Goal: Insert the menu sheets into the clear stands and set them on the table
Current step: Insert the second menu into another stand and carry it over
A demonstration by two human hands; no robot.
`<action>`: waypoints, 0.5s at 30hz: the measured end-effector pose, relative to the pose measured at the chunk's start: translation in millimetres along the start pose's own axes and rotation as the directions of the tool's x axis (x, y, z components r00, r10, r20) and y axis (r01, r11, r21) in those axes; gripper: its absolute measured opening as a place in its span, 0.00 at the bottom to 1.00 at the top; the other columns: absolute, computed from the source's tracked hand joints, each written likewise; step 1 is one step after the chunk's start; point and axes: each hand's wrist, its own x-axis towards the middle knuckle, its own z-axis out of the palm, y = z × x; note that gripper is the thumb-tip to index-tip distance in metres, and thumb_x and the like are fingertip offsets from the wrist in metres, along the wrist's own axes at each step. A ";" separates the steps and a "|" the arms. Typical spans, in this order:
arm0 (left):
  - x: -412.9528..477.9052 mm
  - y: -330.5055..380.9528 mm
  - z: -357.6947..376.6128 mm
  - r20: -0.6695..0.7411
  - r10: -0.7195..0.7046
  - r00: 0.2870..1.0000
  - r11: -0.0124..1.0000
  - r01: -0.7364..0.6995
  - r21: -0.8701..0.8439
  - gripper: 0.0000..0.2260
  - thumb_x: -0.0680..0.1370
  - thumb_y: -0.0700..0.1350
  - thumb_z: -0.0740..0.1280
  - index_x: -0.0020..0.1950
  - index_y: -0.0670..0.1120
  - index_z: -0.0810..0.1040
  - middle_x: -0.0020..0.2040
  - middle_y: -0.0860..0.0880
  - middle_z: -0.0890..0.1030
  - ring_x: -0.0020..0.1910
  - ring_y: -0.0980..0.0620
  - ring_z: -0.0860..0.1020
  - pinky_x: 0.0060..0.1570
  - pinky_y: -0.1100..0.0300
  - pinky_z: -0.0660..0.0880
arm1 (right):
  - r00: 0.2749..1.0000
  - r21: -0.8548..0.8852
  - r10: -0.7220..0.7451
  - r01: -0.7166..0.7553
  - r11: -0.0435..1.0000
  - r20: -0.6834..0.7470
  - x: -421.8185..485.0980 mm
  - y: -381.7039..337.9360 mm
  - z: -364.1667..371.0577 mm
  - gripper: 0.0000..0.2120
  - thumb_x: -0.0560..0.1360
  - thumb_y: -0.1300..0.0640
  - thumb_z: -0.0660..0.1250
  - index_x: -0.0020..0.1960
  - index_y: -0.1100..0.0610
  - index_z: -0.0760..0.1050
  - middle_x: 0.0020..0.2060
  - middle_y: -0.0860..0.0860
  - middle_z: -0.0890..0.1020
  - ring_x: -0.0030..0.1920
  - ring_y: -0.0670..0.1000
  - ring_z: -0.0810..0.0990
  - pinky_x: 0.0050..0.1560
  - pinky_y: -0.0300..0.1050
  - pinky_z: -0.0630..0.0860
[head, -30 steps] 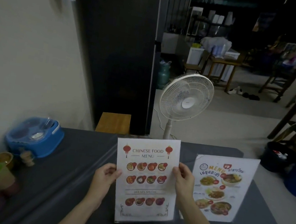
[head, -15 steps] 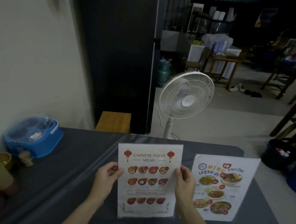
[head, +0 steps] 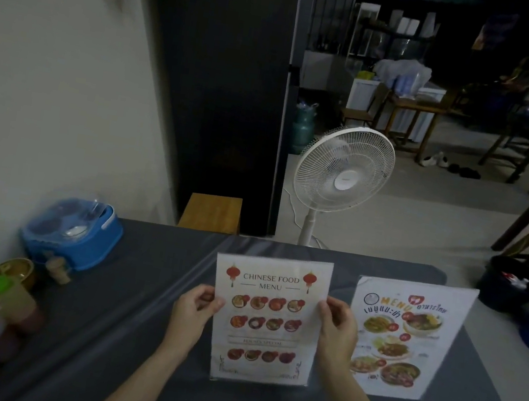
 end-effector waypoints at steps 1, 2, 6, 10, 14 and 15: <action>-1.5 -0.8 0.2 -0.002 0.004 1.000 1.000 -0.004 0.010 0.03 0.76 0.40 0.70 0.48 0.44 0.80 0.45 0.49 0.85 0.44 0.56 0.84 0.43 0.60 0.81 | 1.000 -0.007 0.000 0.000 1.000 -0.001 -0.9 0.6 0.0 0.04 0.77 0.57 0.64 0.51 0.53 0.75 0.47 0.52 0.82 0.49 0.53 0.82 0.52 0.56 0.81; -2.9 -1.0 0.7 -0.005 0.008 1.000 1.000 -0.008 0.014 0.03 0.76 0.40 0.70 0.48 0.44 0.80 0.45 0.50 0.85 0.44 0.57 0.84 0.42 0.61 0.81 | 1.000 -0.012 0.000 0.000 1.000 0.000 -1.4 1.0 0.4 0.05 0.77 0.57 0.64 0.52 0.54 0.76 0.48 0.52 0.82 0.49 0.53 0.82 0.52 0.57 0.81; -1.6 1.1 0.7 -0.018 0.015 1.000 1.000 -0.015 -0.010 0.02 0.76 0.39 0.69 0.48 0.44 0.81 0.45 0.48 0.86 0.45 0.54 0.84 0.44 0.58 0.82 | 1.000 -0.012 0.004 -0.004 1.000 -0.022 -1.5 -3.2 4.5 0.05 0.77 0.58 0.64 0.52 0.56 0.76 0.47 0.52 0.82 0.49 0.54 0.82 0.52 0.57 0.81; 8.4 10.4 -6.5 -0.026 0.033 0.999 0.999 -0.033 0.000 0.02 0.77 0.38 0.68 0.47 0.43 0.81 0.45 0.47 0.85 0.45 0.50 0.84 0.44 0.55 0.82 | 1.000 -0.023 -0.016 0.016 1.000 0.004 3.6 -15.6 13.0 0.04 0.77 0.58 0.64 0.51 0.54 0.76 0.46 0.51 0.82 0.48 0.53 0.82 0.49 0.53 0.81; 23.6 24.3 -24.9 -0.039 0.075 0.996 0.997 -0.073 0.036 0.02 0.76 0.37 0.68 0.47 0.42 0.81 0.45 0.49 0.84 0.45 0.53 0.83 0.42 0.63 0.80 | 0.998 -0.065 -0.045 0.047 0.997 0.043 14.1 -30.7 32.1 0.04 0.76 0.58 0.65 0.50 0.53 0.77 0.44 0.49 0.82 0.46 0.51 0.82 0.48 0.52 0.81; 29.5 27.3 -31.1 -0.042 0.078 0.996 0.996 -0.076 0.055 0.02 0.76 0.37 0.69 0.47 0.42 0.81 0.45 0.50 0.84 0.45 0.54 0.83 0.42 0.64 0.80 | 0.997 -0.076 -0.054 0.059 0.995 0.055 17.5 -35.2 38.7 0.04 0.76 0.58 0.65 0.49 0.53 0.77 0.44 0.49 0.82 0.46 0.51 0.82 0.49 0.52 0.81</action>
